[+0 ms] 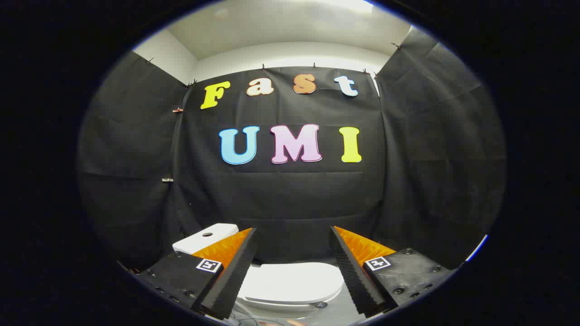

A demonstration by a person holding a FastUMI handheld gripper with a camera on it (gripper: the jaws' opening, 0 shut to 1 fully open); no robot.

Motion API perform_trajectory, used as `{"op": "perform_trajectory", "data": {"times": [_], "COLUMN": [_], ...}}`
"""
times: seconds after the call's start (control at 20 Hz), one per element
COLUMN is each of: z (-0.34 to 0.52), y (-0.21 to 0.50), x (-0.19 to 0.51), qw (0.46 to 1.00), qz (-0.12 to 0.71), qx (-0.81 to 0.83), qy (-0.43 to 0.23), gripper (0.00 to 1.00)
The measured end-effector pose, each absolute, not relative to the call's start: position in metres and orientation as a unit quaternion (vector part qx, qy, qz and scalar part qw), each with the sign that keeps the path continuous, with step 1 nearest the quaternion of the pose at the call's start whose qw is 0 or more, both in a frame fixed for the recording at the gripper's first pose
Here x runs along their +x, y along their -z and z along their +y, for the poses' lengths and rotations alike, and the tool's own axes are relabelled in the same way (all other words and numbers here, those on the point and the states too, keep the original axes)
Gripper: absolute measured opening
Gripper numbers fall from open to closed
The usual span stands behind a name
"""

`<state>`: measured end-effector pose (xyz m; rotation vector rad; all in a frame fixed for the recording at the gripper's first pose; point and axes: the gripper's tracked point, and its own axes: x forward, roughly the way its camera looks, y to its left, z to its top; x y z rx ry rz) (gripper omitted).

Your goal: Open the toilet lid.

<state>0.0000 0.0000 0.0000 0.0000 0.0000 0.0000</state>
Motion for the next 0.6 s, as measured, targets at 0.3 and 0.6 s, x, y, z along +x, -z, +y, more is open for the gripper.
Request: {"op": "perform_trajectory", "data": {"times": [0.3, 0.6], "z": [0.0003, -0.0046], "y": [-0.0066, -0.0065], "x": [0.0030, 0.0003], "qw": [1.000, 1.000], "qz": [-0.002, 0.004], "qx": [-0.009, -0.006], "qy": [0.005, 0.009], "gripper": [0.99, 0.99]}}
